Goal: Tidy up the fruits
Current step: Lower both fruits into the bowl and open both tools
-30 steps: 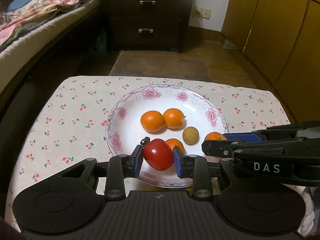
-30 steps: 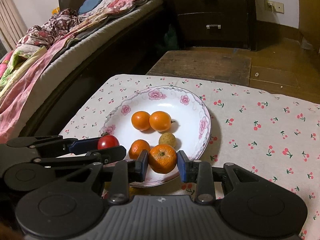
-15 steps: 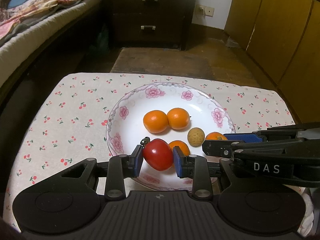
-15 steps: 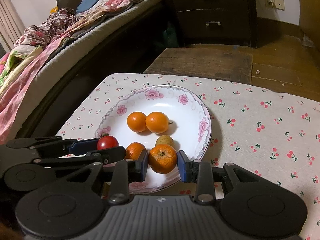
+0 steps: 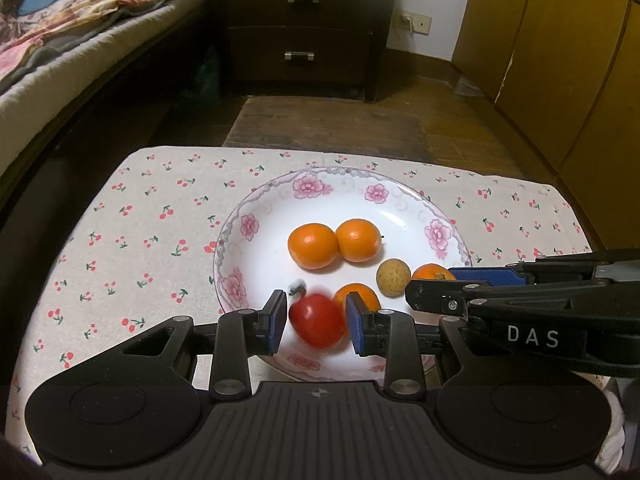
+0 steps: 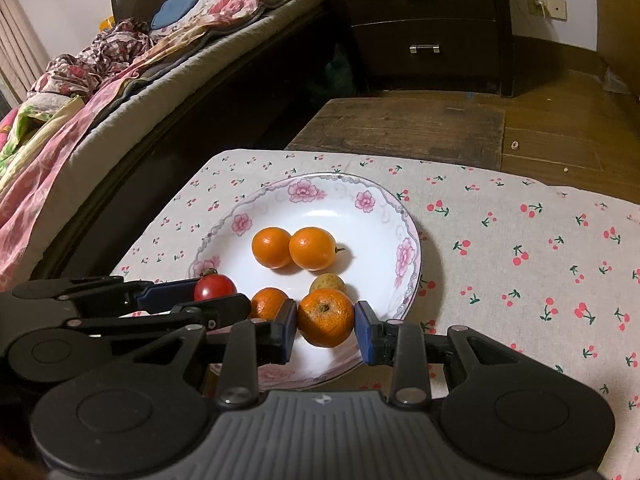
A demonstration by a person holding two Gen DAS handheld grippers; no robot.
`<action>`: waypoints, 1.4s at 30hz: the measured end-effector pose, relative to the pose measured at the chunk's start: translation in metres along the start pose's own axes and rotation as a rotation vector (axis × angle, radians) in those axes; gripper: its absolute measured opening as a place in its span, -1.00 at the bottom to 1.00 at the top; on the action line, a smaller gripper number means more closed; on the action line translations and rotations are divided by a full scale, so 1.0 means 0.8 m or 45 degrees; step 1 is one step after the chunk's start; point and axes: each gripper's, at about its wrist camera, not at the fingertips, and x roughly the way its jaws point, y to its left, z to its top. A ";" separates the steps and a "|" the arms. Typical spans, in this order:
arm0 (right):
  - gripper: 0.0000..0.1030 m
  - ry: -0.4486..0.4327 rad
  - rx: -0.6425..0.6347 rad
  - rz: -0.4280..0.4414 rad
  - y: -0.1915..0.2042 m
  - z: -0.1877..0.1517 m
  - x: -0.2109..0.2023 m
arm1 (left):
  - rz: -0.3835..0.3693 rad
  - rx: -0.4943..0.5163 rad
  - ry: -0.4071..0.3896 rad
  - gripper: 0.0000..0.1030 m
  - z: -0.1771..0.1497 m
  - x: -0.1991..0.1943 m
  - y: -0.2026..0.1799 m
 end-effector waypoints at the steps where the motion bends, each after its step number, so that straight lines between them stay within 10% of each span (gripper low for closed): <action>1: -0.22 0.000 0.003 0.001 -0.001 0.000 0.000 | 0.000 -0.001 -0.001 -0.23 0.000 0.000 0.000; 42: -0.22 -0.039 -0.008 0.003 0.012 -0.007 -0.035 | 0.008 -0.007 -0.060 0.06 -0.006 -0.037 -0.001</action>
